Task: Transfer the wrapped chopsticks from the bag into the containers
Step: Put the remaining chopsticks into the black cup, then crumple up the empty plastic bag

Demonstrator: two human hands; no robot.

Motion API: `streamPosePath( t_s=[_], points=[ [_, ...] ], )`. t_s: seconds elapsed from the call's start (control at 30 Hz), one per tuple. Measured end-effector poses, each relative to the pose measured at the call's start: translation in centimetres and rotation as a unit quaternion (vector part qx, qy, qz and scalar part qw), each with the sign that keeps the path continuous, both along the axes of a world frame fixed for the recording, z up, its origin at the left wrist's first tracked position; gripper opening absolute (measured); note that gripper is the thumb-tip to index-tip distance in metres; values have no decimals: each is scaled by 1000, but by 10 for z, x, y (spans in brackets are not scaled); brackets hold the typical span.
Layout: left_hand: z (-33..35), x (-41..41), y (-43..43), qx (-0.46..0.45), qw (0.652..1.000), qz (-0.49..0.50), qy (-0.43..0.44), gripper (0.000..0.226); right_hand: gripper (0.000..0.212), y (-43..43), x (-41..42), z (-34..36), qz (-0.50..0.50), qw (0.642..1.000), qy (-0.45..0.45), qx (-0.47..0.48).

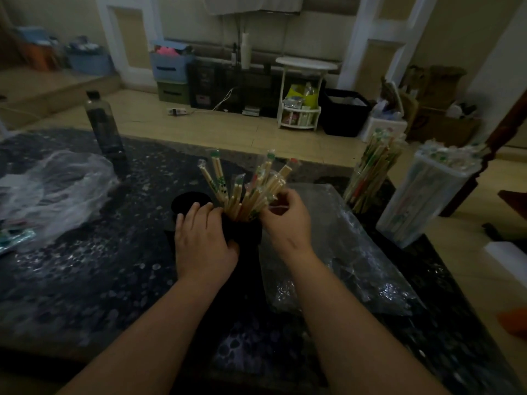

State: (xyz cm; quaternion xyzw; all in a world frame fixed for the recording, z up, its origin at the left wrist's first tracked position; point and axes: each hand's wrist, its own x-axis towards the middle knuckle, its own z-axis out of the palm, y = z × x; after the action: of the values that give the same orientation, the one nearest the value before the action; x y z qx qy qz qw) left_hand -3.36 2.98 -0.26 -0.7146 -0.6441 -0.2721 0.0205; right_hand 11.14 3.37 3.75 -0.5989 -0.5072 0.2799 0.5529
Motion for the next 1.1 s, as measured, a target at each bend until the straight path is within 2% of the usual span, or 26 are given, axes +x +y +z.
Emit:
streamPosePath(
  t_s=[0.1,0.27,0.4,0.47,0.6,0.7,0.83,0.9,0.93,1.03,1.1],
  points=[
    [3,2,-2,31,999,9,-9,40,24,-6,12,-7,13,998,-49,-40],
    [5,4,-4,77,996,-1,-43,29,11,-16,35,-15,-27,996,-70,-56],
    [3,8,-9,74,990,-85,-85,16,8,-23,60,-16,-47,990,-106,-78],
    [0,12,-12,36,987,-147,-60,5,9,-25,77,-18,-71,981,-148,-100],
    [-16,20,-12,-71,968,-239,16,34,8,-34,113,-27,-113,953,-224,-169],
    [-30,24,-9,-52,960,-272,48,56,20,-42,141,-39,-141,921,-291,-219],
    [-35,35,-11,-31,954,-276,114,87,33,-54,173,-39,-184,851,-377,-316],
    [-39,42,-10,-30,955,-263,132,89,37,-62,186,-38,-196,835,-363,-363],
    [-42,44,-9,-24,955,-261,138,88,38,-66,191,-39,-191,839,-332,-386],
    [-45,48,-8,-29,951,-274,140,80,25,-78,197,-42,-146,878,-224,-397],
    [-50,50,-8,-74,948,-269,155,70,28,-87,192,-37,-111,899,-161,-391]
  ],
)
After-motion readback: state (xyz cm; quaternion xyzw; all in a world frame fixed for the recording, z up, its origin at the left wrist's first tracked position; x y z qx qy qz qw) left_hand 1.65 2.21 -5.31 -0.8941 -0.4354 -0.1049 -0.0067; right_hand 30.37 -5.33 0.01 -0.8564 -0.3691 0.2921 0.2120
